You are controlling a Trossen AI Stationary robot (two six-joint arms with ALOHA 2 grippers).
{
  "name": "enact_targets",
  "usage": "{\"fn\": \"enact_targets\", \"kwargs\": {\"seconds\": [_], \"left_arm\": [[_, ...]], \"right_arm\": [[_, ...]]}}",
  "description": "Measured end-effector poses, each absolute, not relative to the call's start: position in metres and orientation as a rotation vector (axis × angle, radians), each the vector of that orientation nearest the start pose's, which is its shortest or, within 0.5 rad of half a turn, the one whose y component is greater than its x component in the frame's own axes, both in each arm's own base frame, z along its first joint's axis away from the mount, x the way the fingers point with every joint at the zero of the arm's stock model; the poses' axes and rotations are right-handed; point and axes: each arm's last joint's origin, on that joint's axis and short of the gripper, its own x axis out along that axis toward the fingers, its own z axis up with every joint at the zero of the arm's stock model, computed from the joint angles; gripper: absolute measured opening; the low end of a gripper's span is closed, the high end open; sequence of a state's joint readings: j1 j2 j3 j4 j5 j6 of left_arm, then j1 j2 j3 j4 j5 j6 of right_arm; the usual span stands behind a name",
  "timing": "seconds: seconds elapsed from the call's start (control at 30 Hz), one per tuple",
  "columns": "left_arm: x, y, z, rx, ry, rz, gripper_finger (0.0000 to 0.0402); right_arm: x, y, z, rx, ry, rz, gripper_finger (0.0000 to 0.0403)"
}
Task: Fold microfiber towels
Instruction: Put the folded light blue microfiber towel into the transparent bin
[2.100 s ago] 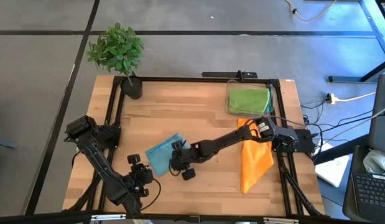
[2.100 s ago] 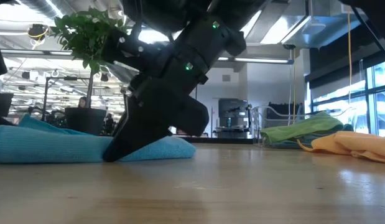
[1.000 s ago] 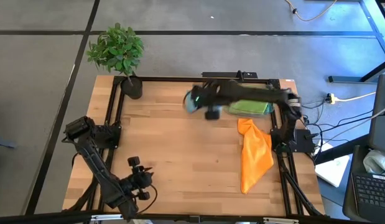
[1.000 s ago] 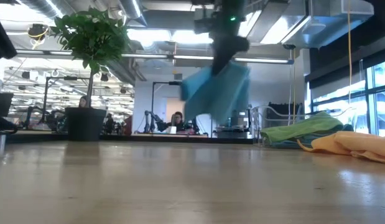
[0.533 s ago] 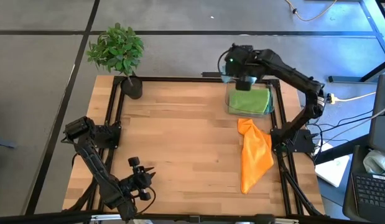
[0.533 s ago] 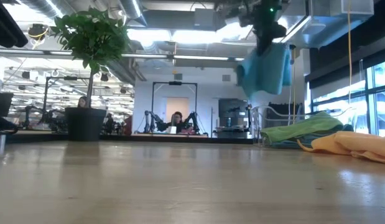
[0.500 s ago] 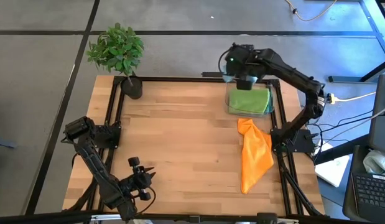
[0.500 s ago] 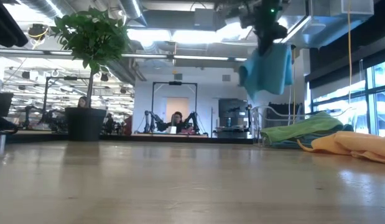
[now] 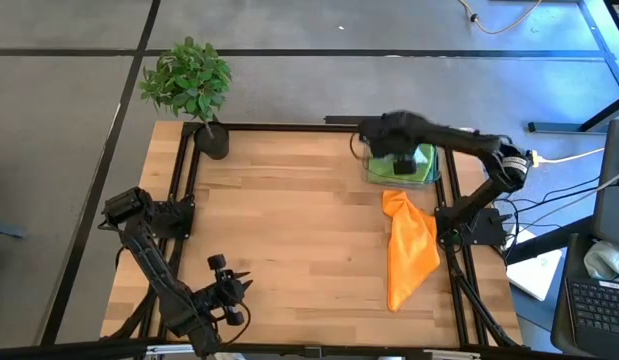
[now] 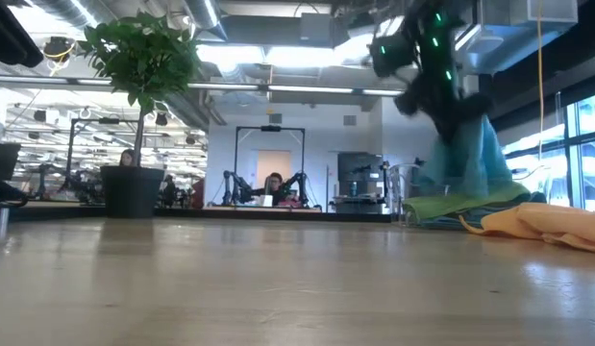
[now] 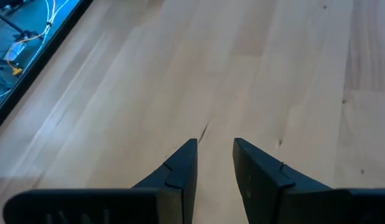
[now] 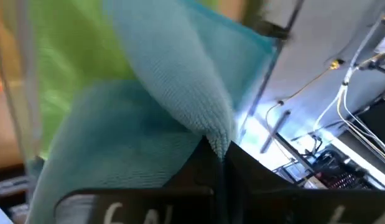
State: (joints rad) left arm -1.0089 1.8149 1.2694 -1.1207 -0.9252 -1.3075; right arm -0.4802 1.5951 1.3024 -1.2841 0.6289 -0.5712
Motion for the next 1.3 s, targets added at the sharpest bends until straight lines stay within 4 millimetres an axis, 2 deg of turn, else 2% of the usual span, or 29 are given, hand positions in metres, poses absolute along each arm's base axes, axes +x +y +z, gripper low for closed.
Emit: {"fn": "enact_targets", "kwargs": {"seconds": [0.13, 0.27, 0.37, 0.5, 0.67, 0.87, 1.03, 1.17, 1.3], "left_arm": [[0.187, -0.257, 0.199, 0.154, 0.723, 0.474, 0.0096], [0.187, -0.257, 0.199, 0.173, 0.721, 0.470, 0.0096], [0.190, -0.254, 0.200, 0.195, 0.694, 0.480, 0.0096], [0.203, -0.247, 0.203, 0.299, 0.591, 0.511, 0.0096], [0.241, -0.223, 0.206, 0.484, 0.550, 0.585, 0.0096], [0.314, -0.167, 0.210, 0.658, 0.697, 0.603, 0.0096], [0.375, -0.103, 0.223, 0.648, 0.703, 0.385, 0.0096], [0.399, -0.046, 0.239, 0.626, 0.596, 0.315, 0.0096], [0.412, 0.015, 0.257, 0.446, 0.376, 0.158, 0.0096]], "right_arm": [[0.235, -0.126, 0.217, -0.536, 1.857, -0.291, 0.0007], [0.233, -0.119, 0.197, -0.619, 1.857, -0.307, 0.0013], [0.236, -0.120, 0.201, -0.636, 1.845, -0.351, 0.0008], [0.241, -0.126, 0.223, -0.612, 1.754, -0.436, 0.0006], [0.240, -0.127, 0.260, -0.560, 1.572, -0.491, 0.0006], [0.225, -0.121, 0.281, -0.528, 1.467, -0.510, 0.0006], [0.215, -0.122, 0.281, -0.510, 1.489, -0.519, 0.0006], [0.212, -0.126, 0.280, -0.443, 1.479, -0.553, 0.0006], [0.213, -0.128, 0.280, -0.380, 1.437, -0.586, 0.0006]]}}
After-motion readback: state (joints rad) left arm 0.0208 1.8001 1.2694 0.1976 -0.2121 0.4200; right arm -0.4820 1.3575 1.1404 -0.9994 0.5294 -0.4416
